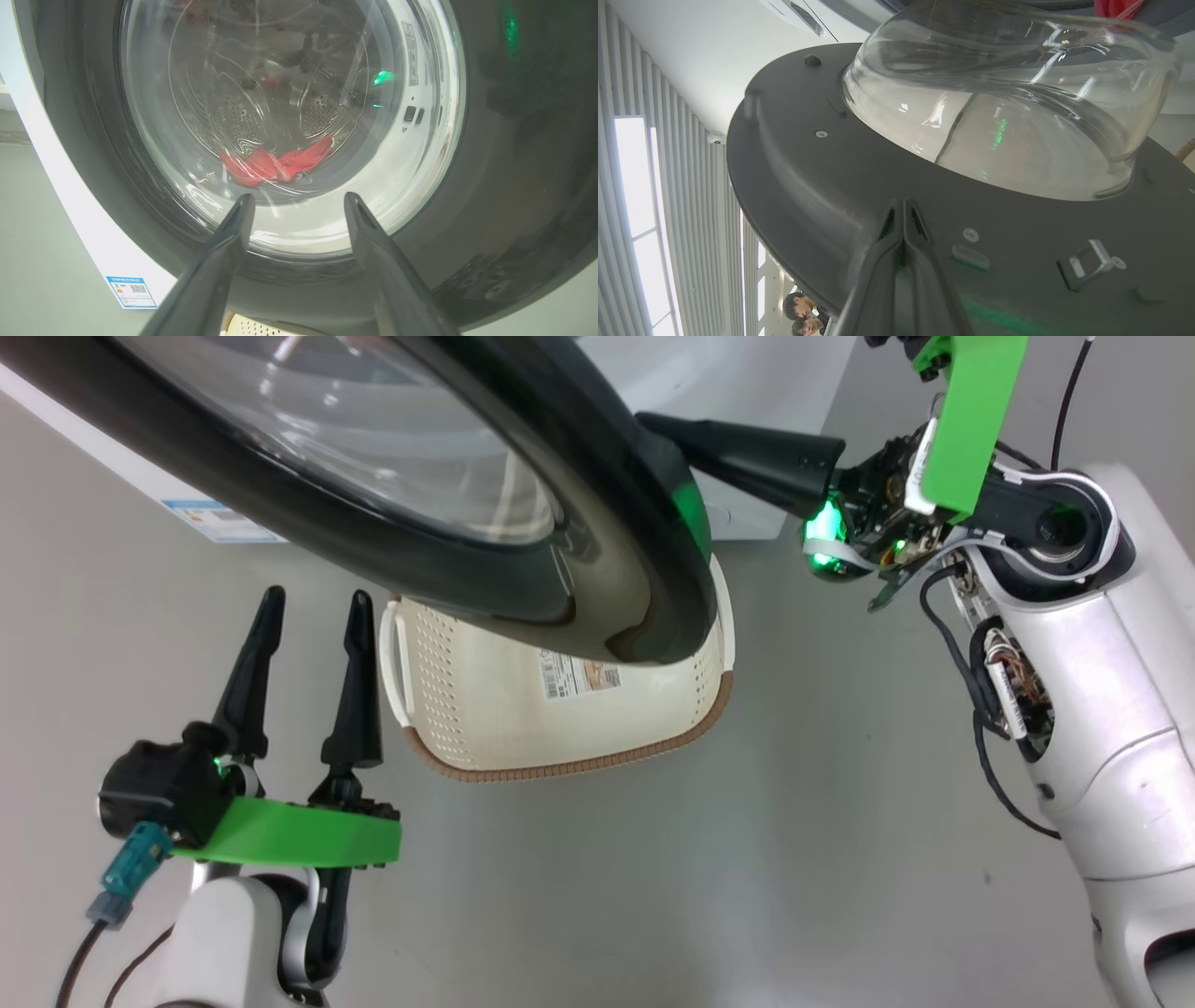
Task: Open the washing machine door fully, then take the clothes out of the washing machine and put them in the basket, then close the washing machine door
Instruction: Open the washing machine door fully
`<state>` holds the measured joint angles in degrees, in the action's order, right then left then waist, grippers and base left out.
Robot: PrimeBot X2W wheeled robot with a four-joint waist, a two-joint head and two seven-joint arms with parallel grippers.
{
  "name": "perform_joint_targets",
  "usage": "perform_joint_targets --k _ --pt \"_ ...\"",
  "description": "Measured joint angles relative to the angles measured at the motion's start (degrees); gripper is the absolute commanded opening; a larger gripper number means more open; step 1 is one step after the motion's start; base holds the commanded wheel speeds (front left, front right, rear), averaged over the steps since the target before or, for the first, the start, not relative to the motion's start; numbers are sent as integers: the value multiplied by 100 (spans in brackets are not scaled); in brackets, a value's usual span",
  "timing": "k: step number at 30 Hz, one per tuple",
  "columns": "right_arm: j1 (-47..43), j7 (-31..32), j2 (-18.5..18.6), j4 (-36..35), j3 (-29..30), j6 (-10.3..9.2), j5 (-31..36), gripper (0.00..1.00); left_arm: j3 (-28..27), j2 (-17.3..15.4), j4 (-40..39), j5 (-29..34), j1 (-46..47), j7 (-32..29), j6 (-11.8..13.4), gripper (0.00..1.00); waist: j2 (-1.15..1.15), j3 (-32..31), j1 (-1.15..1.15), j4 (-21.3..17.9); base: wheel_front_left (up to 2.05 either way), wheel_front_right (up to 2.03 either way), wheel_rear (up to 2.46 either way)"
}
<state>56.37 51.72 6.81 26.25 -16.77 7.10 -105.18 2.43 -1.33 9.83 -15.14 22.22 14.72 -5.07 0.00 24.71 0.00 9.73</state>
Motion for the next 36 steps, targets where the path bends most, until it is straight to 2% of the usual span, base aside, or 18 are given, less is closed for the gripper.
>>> perform_joint_targets --k 13,29,36 --pt "-699 238 -169 64 65 0 204 0 10 -1 47 -14 -259 0 59 100 0 -513 0 208 0 0 0" --pt "-1192 164 -201 367 -123 0 277 0 167 -1 101 -140 -480 0 193 100 0 -1029 0 762 0 0 0" --pt "-1346 112 -199 382 -396 0 256 0 240 -2 144 -218 -637 0 259 100 0 -1266 0 1020 0 0 0"
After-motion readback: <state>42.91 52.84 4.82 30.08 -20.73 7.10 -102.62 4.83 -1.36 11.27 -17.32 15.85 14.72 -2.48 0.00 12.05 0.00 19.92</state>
